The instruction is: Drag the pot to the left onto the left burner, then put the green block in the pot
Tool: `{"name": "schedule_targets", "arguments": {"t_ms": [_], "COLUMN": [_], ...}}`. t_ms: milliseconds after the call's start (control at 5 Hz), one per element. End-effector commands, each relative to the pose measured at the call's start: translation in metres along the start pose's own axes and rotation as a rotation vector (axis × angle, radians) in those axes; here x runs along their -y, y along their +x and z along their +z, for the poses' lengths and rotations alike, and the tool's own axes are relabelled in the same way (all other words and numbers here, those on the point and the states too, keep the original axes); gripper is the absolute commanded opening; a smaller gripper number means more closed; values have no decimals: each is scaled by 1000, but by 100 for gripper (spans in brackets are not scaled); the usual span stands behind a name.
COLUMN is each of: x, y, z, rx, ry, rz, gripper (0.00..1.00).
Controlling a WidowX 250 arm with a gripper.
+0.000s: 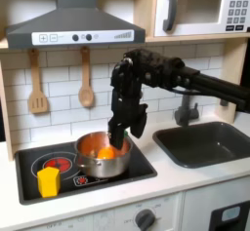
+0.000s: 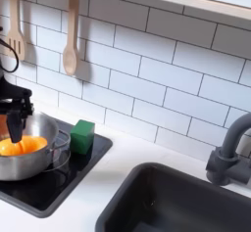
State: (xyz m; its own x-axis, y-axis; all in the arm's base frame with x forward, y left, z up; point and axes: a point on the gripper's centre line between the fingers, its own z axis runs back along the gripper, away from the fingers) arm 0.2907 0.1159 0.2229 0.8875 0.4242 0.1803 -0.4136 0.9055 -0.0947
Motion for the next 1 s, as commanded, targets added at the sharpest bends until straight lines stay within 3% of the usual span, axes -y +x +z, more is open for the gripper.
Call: {"name": "schedule_targets", "arguments": {"t_ms": [0, 600, 800], "x": [-2, -2, -4], "y": [17, 32, 35], "z": [-4, -18, -23], "rx": [-3, -29, -43], "ry": [-16, -11, 9], "rz": [24, 40, 43], "gripper": [100, 100, 100]}}
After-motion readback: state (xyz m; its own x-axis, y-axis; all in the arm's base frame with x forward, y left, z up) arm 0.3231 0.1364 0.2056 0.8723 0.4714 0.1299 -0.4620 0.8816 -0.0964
